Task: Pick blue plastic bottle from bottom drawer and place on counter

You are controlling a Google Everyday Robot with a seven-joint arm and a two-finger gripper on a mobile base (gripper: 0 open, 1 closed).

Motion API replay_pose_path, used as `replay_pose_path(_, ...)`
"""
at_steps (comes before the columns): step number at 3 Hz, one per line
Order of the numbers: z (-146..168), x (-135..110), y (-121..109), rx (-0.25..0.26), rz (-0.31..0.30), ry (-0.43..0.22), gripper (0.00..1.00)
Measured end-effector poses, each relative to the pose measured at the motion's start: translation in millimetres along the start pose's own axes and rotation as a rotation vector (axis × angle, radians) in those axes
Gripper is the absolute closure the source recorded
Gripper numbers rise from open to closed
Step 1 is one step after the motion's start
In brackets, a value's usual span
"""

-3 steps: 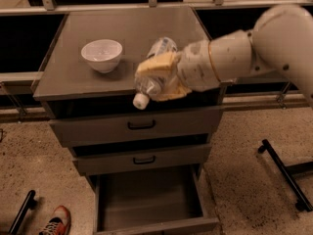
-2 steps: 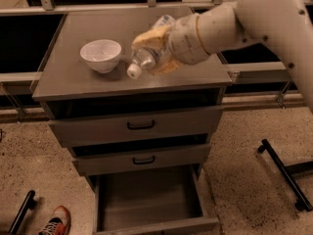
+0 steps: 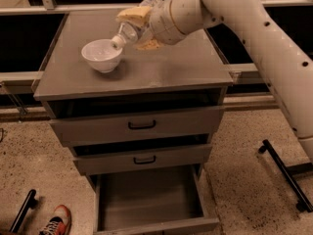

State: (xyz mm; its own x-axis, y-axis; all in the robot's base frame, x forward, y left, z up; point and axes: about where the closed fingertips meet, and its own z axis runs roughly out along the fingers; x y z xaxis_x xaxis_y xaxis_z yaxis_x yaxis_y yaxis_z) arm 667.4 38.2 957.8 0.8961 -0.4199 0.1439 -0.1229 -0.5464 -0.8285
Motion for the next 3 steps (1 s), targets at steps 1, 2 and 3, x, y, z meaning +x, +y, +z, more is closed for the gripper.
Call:
replay_pose_path(1, 0.0, 0.0, 0.0, 0.000, 0.000, 0.000, 1.00)
replay_pose_path(2, 14.3, 20.0, -2.0, -0.051, -0.029, -0.049, 1.00)
replay_pose_path(3, 59.2, 41.8, 29.1, -0.170, -0.065, -0.141, 1.00)
